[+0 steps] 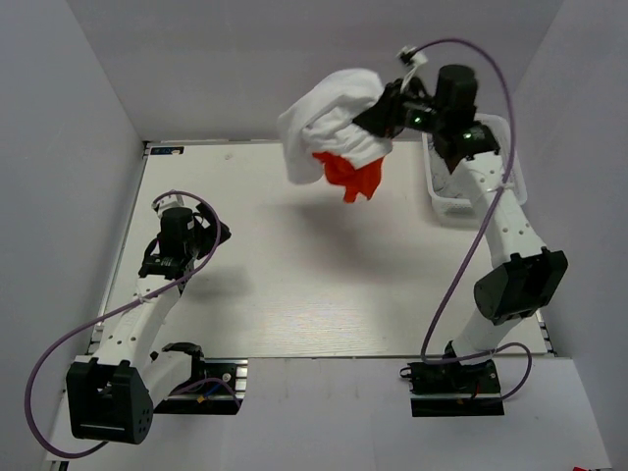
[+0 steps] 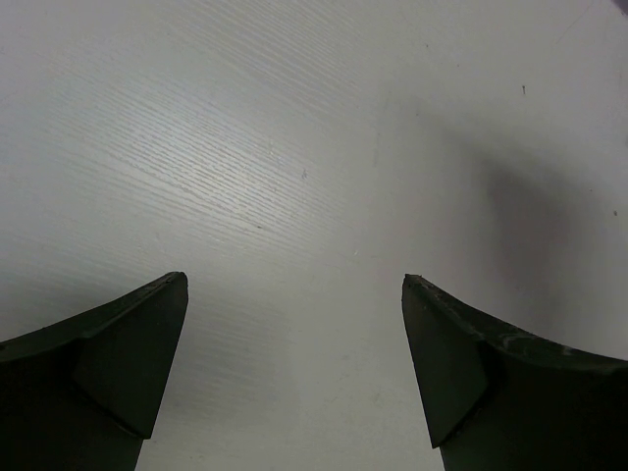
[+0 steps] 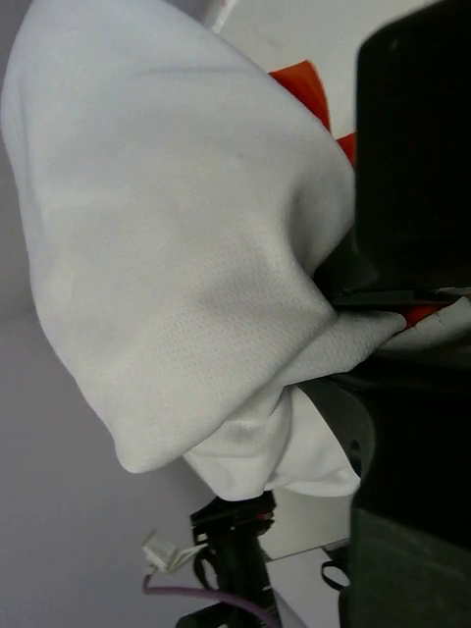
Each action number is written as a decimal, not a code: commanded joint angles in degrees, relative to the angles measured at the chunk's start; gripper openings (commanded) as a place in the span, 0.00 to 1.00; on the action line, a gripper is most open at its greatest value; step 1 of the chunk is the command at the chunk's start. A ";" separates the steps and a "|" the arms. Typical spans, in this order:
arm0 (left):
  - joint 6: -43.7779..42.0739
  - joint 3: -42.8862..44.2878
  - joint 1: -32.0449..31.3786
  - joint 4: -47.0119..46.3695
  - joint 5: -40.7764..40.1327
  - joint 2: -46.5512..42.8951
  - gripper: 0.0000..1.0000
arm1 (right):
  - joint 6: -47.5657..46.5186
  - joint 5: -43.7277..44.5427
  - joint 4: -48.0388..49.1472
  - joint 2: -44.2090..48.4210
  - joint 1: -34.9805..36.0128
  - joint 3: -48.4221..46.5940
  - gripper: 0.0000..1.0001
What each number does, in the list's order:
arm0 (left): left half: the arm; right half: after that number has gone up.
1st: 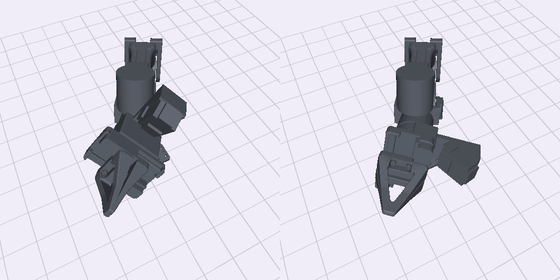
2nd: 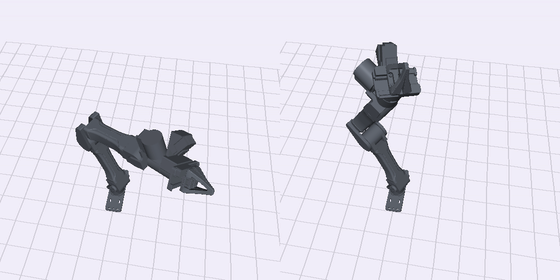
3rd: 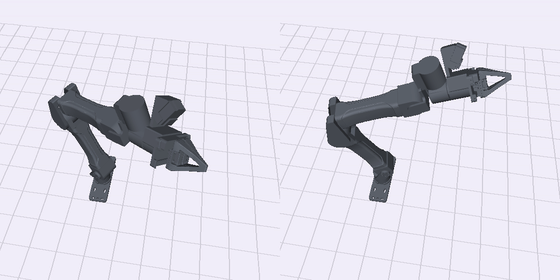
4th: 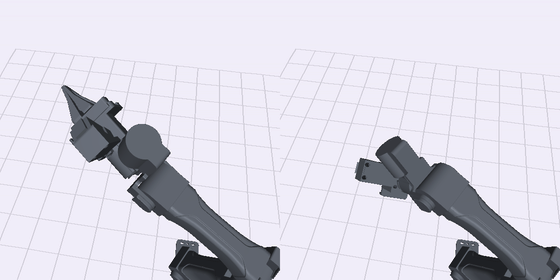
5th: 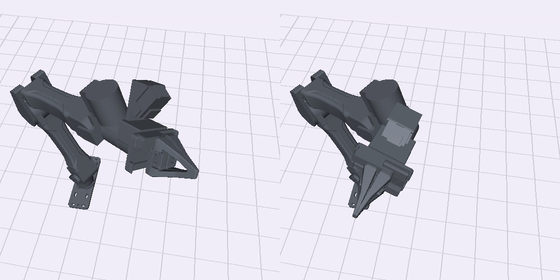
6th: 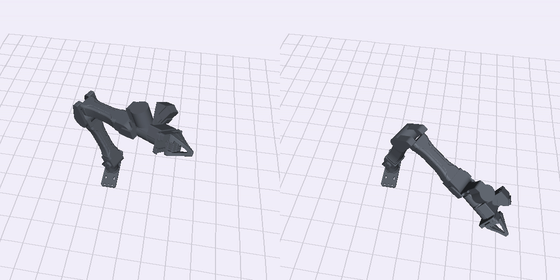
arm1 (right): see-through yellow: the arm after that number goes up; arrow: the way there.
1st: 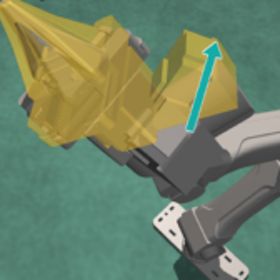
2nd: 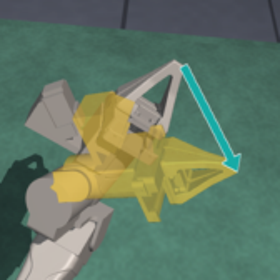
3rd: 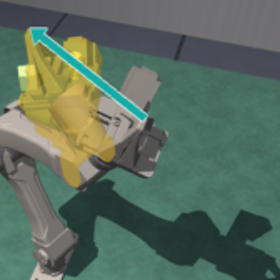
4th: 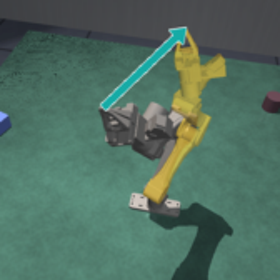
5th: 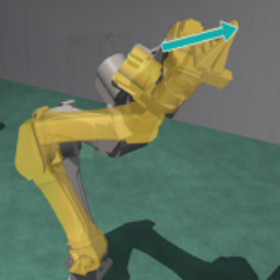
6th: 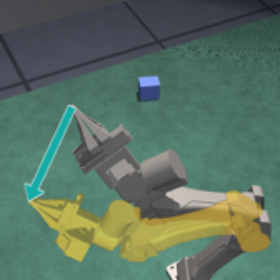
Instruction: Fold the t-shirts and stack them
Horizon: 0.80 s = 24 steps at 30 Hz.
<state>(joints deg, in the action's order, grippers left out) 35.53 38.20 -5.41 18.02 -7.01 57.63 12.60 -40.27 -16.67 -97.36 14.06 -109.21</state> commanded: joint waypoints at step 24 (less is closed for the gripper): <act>0.33 -0.75 0.22 -1.15 3.84 1.09 1.00 | -1.52 40.01 6.74 7.53 13.53 35.99 0.90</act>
<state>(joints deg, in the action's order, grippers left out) 35.66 37.87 -5.41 17.85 -4.16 59.16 12.80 -4.34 -10.17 -94.35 27.33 -73.25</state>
